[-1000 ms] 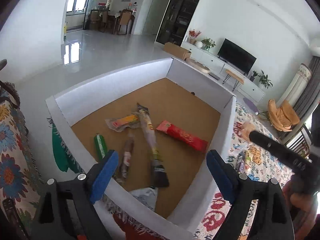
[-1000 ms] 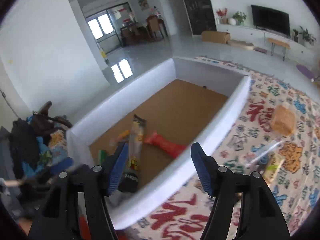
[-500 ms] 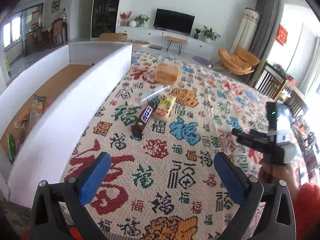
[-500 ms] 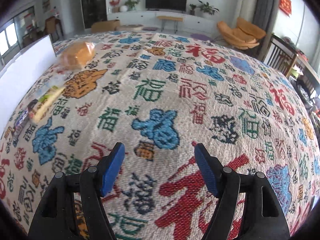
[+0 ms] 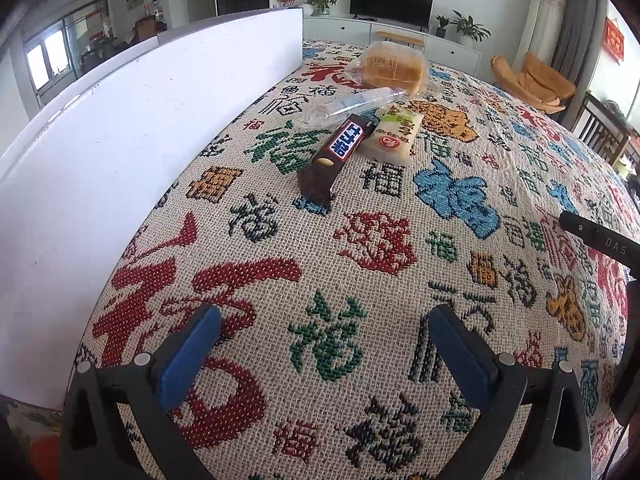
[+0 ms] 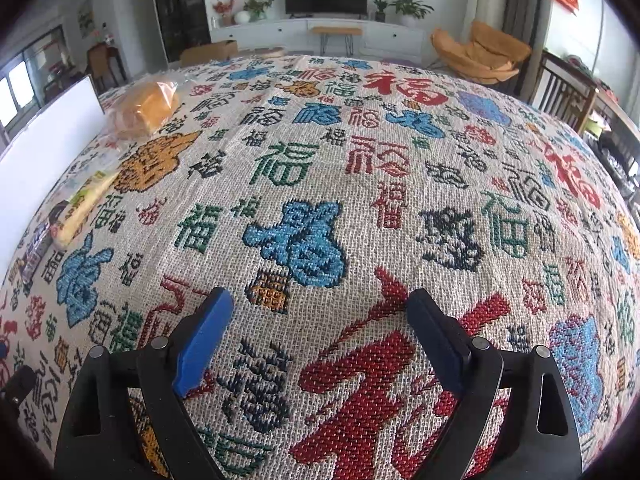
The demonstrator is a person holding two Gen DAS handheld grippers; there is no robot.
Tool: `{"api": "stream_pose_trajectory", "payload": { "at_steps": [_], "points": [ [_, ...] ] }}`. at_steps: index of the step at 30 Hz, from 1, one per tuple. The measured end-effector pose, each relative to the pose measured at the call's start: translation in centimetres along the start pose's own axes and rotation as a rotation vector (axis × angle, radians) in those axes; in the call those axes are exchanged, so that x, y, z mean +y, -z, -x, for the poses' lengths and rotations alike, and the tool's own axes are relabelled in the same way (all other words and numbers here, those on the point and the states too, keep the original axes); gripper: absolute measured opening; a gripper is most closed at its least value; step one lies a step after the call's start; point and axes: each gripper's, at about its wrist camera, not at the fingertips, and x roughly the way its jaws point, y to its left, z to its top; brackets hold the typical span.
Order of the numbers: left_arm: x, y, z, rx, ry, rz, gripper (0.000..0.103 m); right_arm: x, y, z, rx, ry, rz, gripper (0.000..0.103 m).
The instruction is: Organize snacks
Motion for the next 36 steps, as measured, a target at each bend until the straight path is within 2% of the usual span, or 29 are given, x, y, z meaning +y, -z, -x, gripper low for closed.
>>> {"api": "stream_pose_trajectory", "payload": {
  "at_steps": [6, 36],
  "points": [
    [-0.5, -0.12, -0.47, -0.013, -0.028, -0.009, 0.103, 0.05, -0.03, -0.01, 0.0, 0.0, 0.0, 0.092],
    [-0.5, -0.1, -0.48, -0.019, -0.026, -0.012, 0.103, -0.05, -0.01, 0.04, 0.001, 0.0, 0.0, 0.092]
  ]
}}
